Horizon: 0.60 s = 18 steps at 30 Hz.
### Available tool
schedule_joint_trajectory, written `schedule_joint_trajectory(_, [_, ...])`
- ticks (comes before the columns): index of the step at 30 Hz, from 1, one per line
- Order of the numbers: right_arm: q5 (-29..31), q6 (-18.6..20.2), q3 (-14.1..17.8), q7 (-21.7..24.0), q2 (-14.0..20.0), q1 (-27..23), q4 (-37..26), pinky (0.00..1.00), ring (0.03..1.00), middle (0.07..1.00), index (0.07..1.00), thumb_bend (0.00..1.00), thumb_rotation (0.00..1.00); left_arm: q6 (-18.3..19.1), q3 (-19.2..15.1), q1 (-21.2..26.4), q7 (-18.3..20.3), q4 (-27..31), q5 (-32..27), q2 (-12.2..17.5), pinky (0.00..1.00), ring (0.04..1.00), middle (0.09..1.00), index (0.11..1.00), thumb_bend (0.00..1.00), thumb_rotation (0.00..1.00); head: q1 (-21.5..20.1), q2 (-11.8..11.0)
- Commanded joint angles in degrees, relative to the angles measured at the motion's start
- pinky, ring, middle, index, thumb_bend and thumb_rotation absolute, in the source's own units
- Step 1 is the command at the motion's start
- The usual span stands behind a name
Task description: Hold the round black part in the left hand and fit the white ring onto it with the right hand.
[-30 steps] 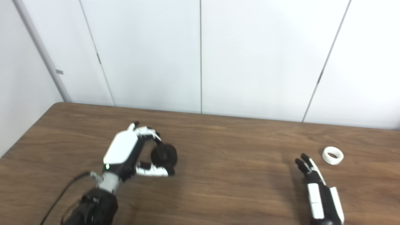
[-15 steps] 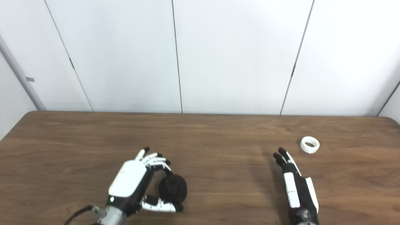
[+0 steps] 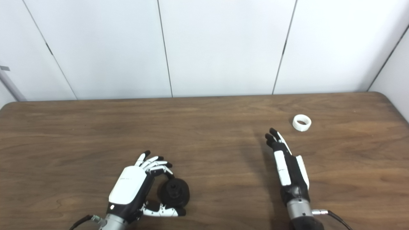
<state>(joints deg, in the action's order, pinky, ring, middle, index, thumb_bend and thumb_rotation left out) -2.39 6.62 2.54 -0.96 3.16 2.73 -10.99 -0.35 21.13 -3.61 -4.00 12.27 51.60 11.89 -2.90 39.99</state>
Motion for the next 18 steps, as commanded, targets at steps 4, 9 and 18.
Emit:
schedule_joint_trajectory(4, [0.50,0.76,-0.33,0.43,-0.13,-0.23,-2.71,1.00,0.930,0.909,0.939,0.63,1.00,-2.42,0.21,-0.51,-2.49,-0.11,1.52,-0.25,1.00,0.873,0.776,0.485,0.52,0.05,-0.16,0.56])
schedule_joint_trajectory(9, [0.60,1.83,-0.15,0.46,0.10,-0.23,-3.35,1.00,0.924,0.906,0.935,0.63,1.00,-2.77,0.24,-1.38,-3.44,-0.61,2.13,-0.80,1.00,0.869,0.772,0.484,0.52,0.05,-0.11,1.03])
schedule_joint_trajectory(18, [1.03,2.33,0.38,0.62,0.93,-0.22,-4.06,1.00,0.912,0.902,0.933,0.60,1.00,-3.86,0.59,-2.57,-6.94,-2.65,3.99,-1.33,1.00,0.860,0.762,0.485,0.52,0.05,-0.23,1.43])
